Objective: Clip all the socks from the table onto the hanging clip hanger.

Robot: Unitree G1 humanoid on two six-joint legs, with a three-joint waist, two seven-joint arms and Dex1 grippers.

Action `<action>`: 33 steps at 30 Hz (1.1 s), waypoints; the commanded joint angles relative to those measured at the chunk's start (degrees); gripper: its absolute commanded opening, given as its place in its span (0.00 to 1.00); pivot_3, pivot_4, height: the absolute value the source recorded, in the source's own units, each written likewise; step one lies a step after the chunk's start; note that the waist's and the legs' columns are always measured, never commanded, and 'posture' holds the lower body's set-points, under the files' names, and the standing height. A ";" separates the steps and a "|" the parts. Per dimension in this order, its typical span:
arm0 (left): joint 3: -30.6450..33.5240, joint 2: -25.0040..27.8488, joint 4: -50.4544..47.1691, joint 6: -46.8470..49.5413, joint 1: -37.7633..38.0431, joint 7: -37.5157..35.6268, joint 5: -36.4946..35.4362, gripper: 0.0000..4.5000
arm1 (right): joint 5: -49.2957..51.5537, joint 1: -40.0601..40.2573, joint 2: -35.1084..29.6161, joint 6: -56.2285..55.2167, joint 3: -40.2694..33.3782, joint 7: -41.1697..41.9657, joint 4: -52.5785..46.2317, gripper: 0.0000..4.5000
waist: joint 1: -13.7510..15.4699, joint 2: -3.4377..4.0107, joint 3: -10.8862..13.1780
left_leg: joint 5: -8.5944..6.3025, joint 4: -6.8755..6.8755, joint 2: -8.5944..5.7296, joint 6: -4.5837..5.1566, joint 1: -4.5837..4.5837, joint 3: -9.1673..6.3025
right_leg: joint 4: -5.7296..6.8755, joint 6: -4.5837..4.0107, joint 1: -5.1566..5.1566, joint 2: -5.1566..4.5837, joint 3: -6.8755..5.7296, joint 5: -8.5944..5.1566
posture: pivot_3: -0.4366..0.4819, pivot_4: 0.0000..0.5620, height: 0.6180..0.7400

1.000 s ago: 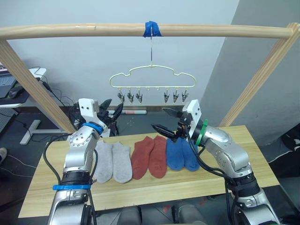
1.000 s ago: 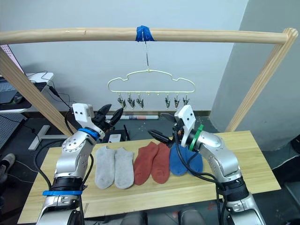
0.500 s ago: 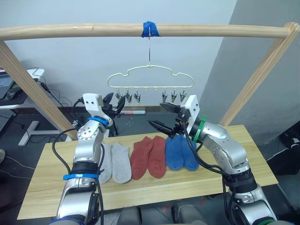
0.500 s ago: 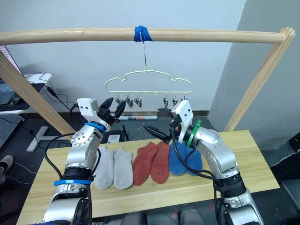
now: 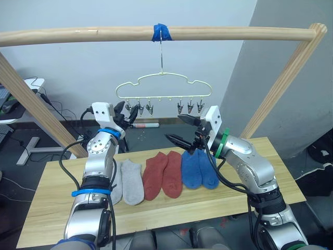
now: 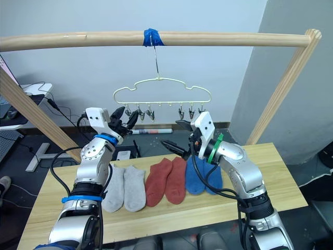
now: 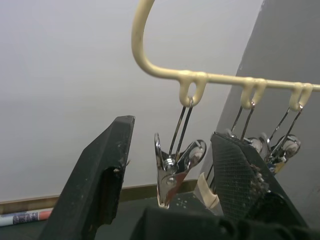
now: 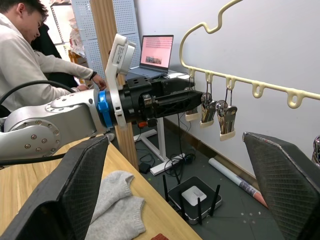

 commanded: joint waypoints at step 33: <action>0.79 6.17 -17.69 16.24 4.93 -4.20 -1.91 0.00 | -17.79 7.14 -5.73 -11.87 -3.57 -13.55 34.81 1.00 | -0.13 0.02 0.03 | 0.01 0.05 -0.01 0.01 0.22 -0.01 | 0.47 0.00 0.00 0.11 0.09 -0.01 | 0.46 0.22 1.00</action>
